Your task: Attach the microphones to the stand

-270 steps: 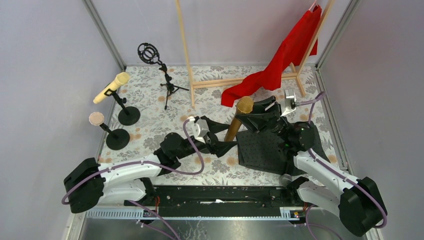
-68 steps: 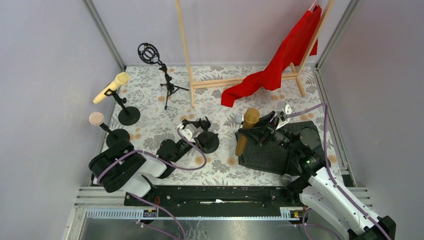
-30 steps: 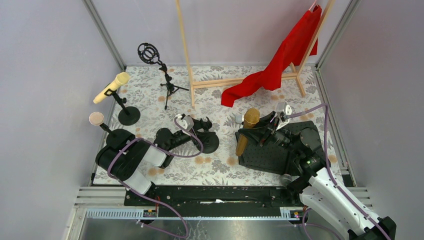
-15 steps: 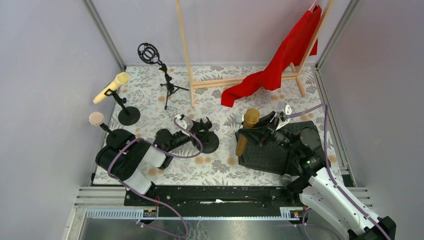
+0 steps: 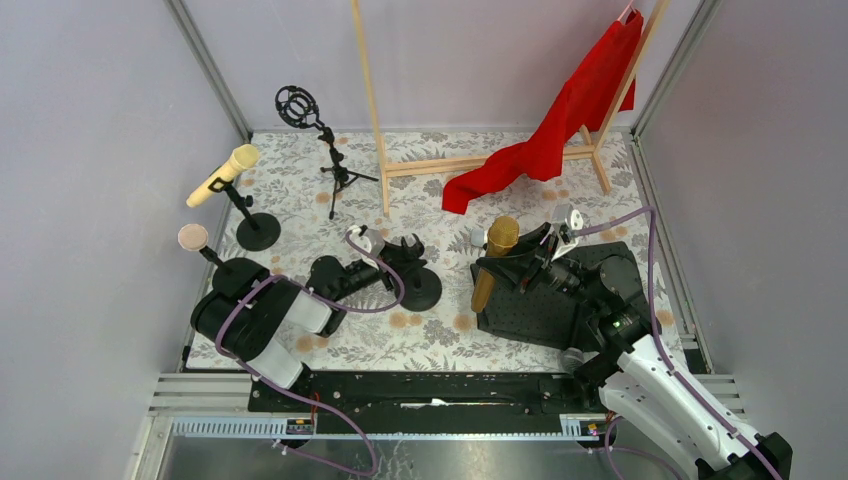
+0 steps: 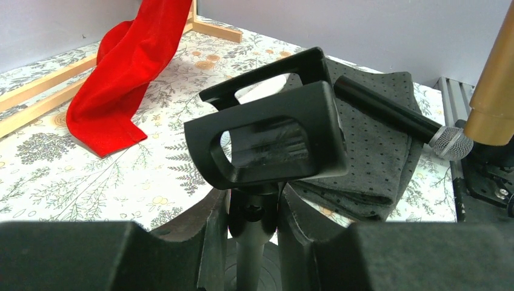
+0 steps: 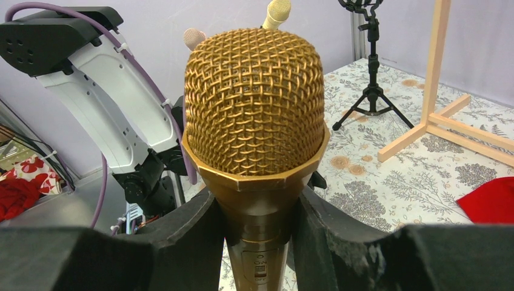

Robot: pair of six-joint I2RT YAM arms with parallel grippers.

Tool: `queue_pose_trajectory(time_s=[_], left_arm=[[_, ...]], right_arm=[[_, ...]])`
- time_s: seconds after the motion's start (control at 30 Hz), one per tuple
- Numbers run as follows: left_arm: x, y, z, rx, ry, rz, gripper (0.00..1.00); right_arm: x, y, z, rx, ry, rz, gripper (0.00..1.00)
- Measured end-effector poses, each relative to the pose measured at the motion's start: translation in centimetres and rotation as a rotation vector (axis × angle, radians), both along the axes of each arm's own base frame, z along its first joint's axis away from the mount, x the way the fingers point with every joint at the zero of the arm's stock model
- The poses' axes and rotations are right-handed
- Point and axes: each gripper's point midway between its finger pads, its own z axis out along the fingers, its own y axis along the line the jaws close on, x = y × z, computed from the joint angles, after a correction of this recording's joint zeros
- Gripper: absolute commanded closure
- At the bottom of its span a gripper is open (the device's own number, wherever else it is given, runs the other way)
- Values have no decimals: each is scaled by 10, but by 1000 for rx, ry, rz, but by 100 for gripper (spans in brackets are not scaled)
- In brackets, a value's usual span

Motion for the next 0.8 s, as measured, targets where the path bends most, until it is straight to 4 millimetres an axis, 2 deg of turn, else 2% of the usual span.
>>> queue_pose_trajectory(time_s=[0.23, 0.47, 0.8], left_arm=[[-1, -5, 4, -35, 67, -23, 100], [-5, -7, 9, -73, 134, -16, 100], [-29, -23, 25, -141, 211, -66, 100]], right_arm=[[0, 0, 6, -10, -77, 1, 100], [7, 1, 11, -38, -172, -18, 100], [26, 16, 55, 40, -331, -12, 100]])
